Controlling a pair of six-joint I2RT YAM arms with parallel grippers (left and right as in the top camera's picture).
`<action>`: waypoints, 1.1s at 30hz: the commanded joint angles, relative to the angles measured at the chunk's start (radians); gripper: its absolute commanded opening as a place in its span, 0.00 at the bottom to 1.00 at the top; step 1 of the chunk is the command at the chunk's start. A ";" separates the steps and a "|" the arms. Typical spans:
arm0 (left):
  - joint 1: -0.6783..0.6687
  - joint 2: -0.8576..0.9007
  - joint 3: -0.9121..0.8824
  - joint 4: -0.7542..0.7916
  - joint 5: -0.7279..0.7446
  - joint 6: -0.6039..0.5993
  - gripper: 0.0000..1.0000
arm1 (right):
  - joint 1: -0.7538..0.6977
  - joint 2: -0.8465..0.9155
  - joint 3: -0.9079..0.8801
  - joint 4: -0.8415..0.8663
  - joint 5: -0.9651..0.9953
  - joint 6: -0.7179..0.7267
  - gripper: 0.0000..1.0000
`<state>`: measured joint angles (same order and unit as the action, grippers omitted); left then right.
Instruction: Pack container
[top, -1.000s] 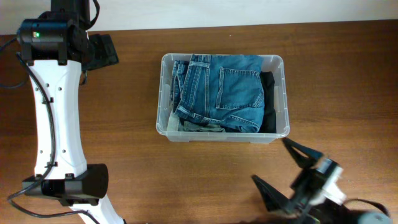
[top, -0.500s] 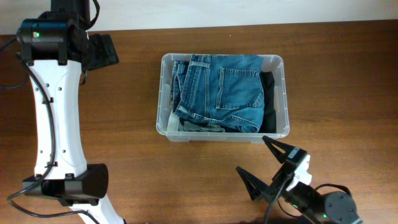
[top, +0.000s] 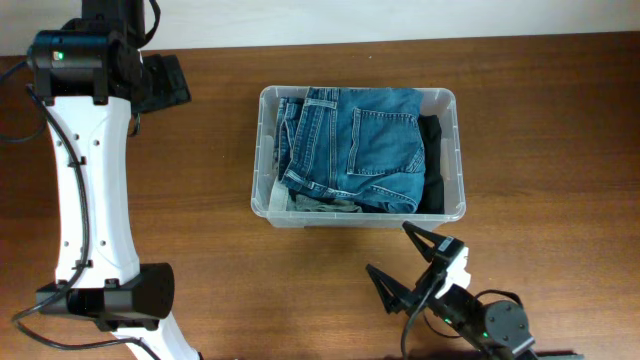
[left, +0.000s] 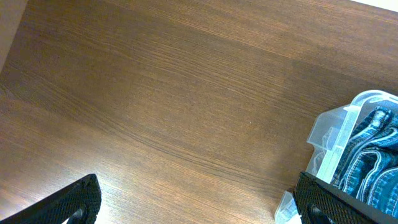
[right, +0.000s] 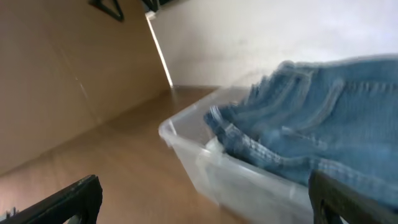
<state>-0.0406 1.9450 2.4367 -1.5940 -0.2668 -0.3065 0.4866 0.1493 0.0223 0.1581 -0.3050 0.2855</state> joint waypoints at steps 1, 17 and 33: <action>0.000 -0.003 0.001 -0.001 -0.010 0.001 0.99 | -0.003 -0.006 -0.017 -0.027 0.021 0.021 0.99; 0.000 -0.003 0.001 -0.001 -0.010 0.001 0.99 | -0.003 -0.002 -0.017 -0.232 0.256 -0.018 0.99; 0.000 -0.003 0.001 -0.001 -0.010 0.001 0.99 | -0.003 -0.002 -0.017 -0.237 0.294 -0.136 0.99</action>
<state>-0.0406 1.9450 2.4367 -1.5936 -0.2668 -0.3065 0.4866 0.1505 0.0101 -0.0719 -0.0296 0.1646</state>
